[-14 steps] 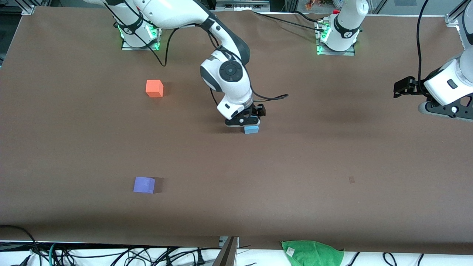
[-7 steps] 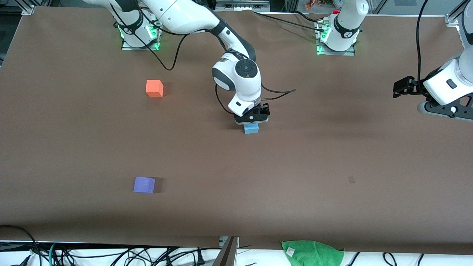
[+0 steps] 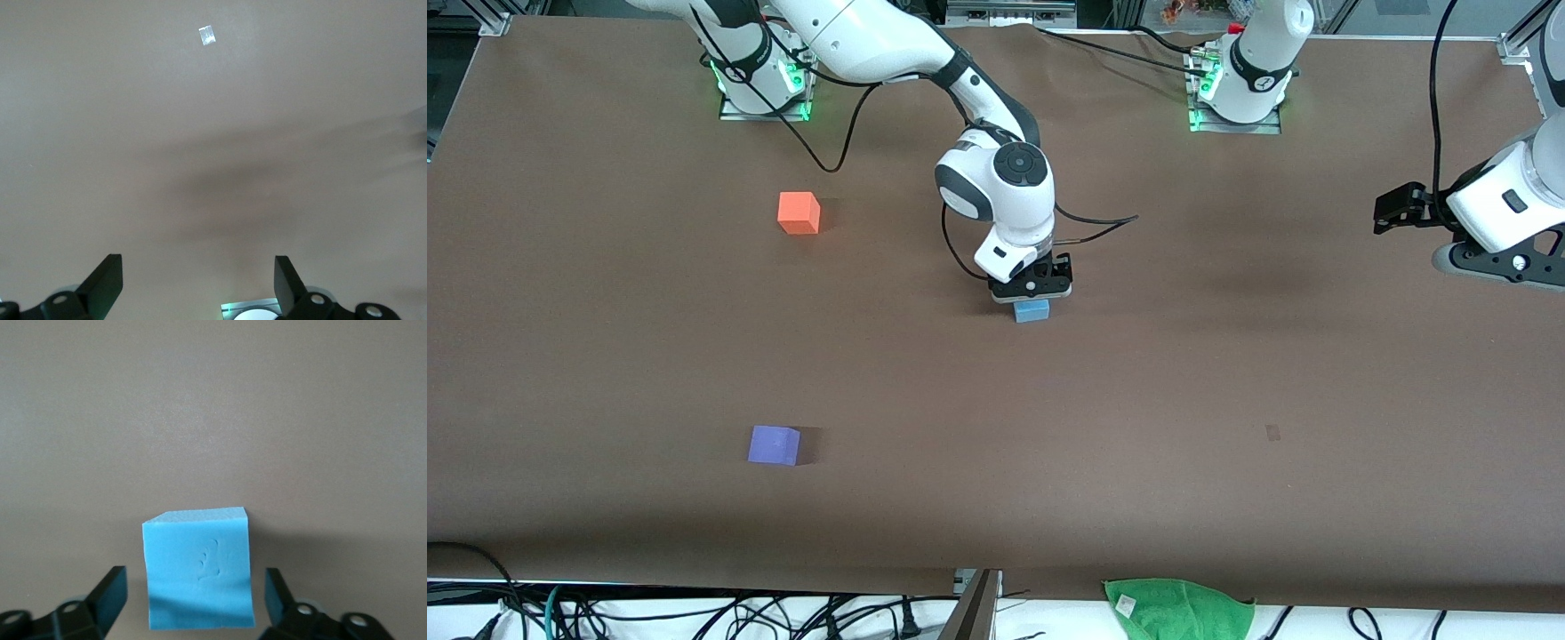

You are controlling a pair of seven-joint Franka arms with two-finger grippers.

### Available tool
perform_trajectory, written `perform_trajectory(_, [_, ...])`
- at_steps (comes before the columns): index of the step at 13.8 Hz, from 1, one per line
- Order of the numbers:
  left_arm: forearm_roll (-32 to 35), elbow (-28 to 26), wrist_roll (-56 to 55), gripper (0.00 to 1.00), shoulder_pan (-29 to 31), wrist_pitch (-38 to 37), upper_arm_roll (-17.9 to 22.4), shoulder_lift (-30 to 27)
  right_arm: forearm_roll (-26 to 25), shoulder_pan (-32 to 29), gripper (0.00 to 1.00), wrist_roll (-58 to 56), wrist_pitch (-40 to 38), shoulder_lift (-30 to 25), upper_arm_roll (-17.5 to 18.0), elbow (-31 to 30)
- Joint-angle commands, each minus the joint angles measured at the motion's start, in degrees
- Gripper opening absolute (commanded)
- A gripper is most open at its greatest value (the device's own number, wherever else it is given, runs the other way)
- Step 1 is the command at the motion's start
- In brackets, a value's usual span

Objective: Place blue block between orange and purple blocks
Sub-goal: 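Close the right gripper on the blue block, then carry the blue block with the right gripper toward the orange block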

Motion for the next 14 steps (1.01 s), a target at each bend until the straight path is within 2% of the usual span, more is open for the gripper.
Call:
perform_trajectory(1, [-0.6,-0.8,-0.1,1.0,0.2,-1.6,0.3,-1.5,-1.4,0.8,0.83,1.0,0.6,1.4,-0.6,1.4])
perform_trajectory(4, [-0.7,-0.6,-0.1,1.0,0.3,-1.5,0.7,-1.4,-1.5,0.9,0.75,1.0,1.9,2.0,-0.6,1.4])
perform_trajectory(7, [-0.5,0.8,-0.2,1.0,0.5,-1.5,0.8,-0.8,-1.4,0.7,0.53,0.5,1.8,1.7,-0.7,1.5])
perform_trajectory(9, [0.0,1.4,-0.4,1.0,0.5,-1.5,0.8,-0.7,-1.2,0.4,0.49,0.3,1.5,1.1,-0.7,1.5])
perform_trajectory(11, [0.0,1.1,-0.7,1.0,0.8,-1.5,0.9,-0.6,-0.9,-0.6,0.49,-0.2,0.8,-0.5,-0.7,1.4])
perform_trajectory(14, [-0.5,0.9,-0.7,1.0,1.9,-1.5,0.8,-0.8,-0.5,-4.1,0.5,-1.1,-6.1,-6.0,-0.6,0.6])
